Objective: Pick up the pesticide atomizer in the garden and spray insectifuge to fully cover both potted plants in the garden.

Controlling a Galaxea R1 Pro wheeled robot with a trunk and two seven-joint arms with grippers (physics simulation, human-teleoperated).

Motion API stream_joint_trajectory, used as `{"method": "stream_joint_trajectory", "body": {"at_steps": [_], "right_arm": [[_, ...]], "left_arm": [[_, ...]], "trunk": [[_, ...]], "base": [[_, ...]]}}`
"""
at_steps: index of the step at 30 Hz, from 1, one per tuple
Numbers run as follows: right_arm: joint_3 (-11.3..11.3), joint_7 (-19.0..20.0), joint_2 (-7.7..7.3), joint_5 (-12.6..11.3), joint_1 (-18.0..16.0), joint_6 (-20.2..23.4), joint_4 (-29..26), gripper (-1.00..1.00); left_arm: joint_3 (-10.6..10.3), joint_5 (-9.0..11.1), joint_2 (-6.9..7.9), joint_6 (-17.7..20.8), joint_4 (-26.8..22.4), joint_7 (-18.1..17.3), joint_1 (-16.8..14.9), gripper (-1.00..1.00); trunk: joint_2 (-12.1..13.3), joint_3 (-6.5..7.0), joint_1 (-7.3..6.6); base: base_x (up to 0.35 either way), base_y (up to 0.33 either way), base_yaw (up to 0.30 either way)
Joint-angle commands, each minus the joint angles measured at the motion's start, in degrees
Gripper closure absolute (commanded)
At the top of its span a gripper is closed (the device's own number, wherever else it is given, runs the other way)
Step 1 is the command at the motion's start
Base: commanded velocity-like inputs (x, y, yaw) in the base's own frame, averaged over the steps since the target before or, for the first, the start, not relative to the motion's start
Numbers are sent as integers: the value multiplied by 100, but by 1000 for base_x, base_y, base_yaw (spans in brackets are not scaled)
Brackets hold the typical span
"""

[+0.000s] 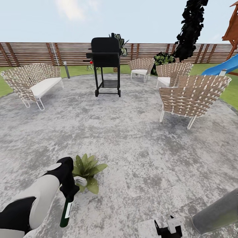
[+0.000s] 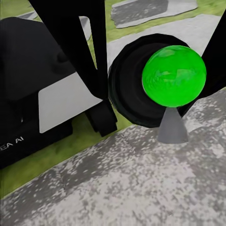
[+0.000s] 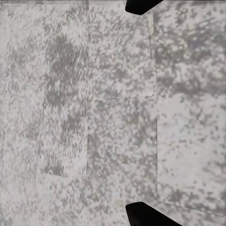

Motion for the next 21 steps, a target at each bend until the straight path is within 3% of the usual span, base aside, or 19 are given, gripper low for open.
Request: {"method": "stream_joint_trajectory", "body": {"at_steps": [1, 8, 14, 21], "right_arm": [[-25, 13, 0, 31, -3, -16, 4, -100], [-26, 10, -5, 31, -3, -16, -4, -100], [-25, 9, -1, 33, -3, -16, 3, -100], [-25, 9, 0, 31, -3, -16, 4, -100]], "left_arm": [[42, -50, 11, 61, -5, -55, -3, 100], [25, -34, 180, 53, -5, -64, 6, 100], [39, -29, 123, 52, -13, -57, 6, 100], [34, -23, 67, 52, -5, -49, 21, 100]], "trunk": [[-2, -5, 0], [-2, -5, 0], [-2, -5, 0], [-2, -5, 0]], "base": [[25, -39, 0], [3, -5, 4], [0, -15, 186], [0, -130, 25]]}}
